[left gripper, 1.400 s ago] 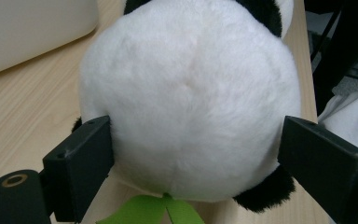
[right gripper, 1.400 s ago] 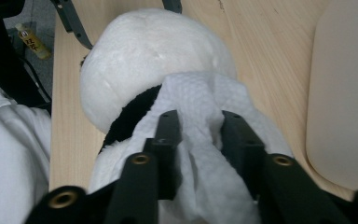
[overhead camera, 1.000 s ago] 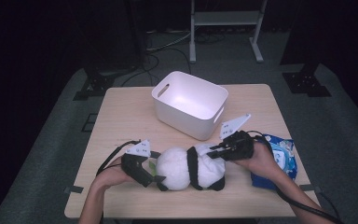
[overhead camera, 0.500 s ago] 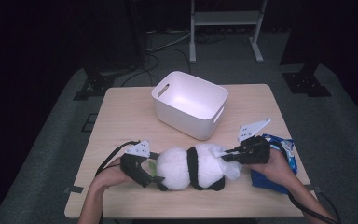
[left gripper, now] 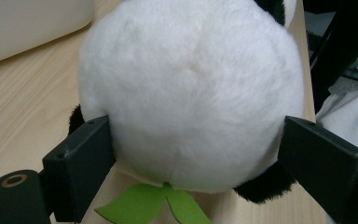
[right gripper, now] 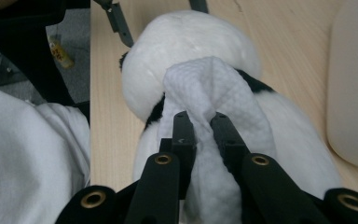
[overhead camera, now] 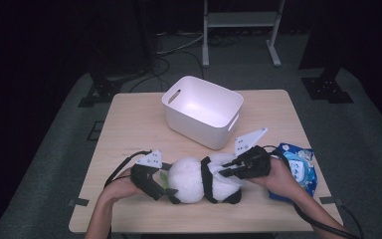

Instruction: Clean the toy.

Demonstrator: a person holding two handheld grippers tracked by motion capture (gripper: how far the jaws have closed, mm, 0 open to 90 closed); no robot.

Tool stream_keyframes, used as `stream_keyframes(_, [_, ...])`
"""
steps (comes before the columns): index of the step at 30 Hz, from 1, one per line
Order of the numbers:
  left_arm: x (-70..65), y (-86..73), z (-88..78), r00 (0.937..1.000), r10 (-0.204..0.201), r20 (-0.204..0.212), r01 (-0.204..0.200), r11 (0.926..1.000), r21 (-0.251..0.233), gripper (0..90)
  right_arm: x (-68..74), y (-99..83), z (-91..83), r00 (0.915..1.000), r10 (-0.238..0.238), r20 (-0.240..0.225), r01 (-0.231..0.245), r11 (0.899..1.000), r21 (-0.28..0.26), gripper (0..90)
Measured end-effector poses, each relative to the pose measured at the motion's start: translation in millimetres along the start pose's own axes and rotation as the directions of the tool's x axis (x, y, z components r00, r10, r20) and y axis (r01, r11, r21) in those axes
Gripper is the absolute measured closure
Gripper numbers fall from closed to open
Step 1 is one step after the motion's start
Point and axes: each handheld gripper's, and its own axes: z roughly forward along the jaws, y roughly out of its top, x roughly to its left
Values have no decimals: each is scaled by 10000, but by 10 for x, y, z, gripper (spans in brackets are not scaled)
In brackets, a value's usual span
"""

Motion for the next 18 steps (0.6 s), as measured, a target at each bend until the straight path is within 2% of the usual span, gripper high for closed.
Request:
stream_keyframes(9, [-3,6,7,10000,32,-12,-33,10000,-7,98,91,220,296,9975,-490,-502,514,9975,479,807])
stream_keyframes(18, [-6,4,18,10000,51,13,-51,10000,-54,99,162,463,578,9909,-1010,-887,1091,9898,919,807])
